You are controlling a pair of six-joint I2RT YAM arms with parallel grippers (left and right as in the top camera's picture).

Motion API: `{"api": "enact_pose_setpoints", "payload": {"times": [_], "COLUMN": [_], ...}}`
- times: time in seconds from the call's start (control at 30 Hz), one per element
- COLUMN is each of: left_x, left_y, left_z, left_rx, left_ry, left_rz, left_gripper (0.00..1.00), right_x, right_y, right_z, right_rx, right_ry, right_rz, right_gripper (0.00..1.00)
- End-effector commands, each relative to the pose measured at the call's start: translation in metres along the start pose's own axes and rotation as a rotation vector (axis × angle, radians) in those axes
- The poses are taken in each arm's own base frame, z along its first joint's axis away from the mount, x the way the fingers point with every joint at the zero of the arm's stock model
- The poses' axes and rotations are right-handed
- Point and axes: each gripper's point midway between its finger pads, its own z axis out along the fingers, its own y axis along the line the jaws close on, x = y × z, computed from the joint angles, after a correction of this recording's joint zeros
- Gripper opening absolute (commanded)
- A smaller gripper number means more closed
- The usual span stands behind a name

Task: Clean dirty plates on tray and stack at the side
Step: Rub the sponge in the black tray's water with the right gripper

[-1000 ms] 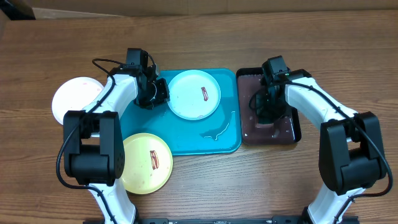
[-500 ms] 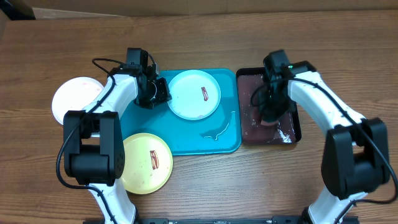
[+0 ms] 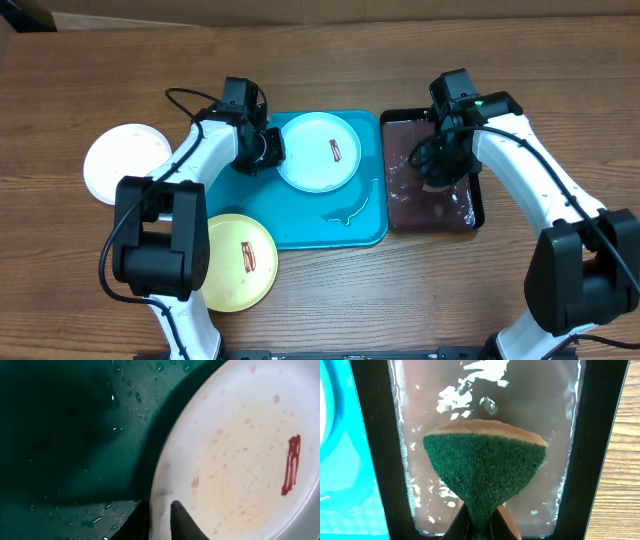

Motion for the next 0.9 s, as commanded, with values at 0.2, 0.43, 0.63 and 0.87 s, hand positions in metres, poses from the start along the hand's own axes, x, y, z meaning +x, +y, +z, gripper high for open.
{"api": "enact_pose_setpoints", "payload": {"times": [0.2, 0.43, 0.63, 0.87], "left_x": [-0.002, 0.006, 0.009, 0.008], "left_y": [0.005, 0.008, 0.011, 0.013], "left_z": [0.003, 0.003, 0.002, 0.0], "left_rx": [-0.048, -0.062, -0.067, -0.059], "left_ry": [-0.003, 0.029, 0.042, 0.047], "left_rz": [0.022, 0.012, 0.005, -0.012], "left_gripper": [0.06, 0.04, 0.04, 0.04], "right_x": [-0.004, 0.009, 0.008, 0.006], "right_y": [0.001, 0.002, 0.002, 0.005], "right_z": [-0.012, -0.003, -0.003, 0.0], "right_rx": [-0.001, -0.006, -0.006, -0.002], "right_ry": [-0.028, 0.014, 0.012, -0.002], "right_rz": [-0.009, -0.007, 0.017, 0.023], "right_gripper": [0.04, 0.04, 0.04, 0.04]}}
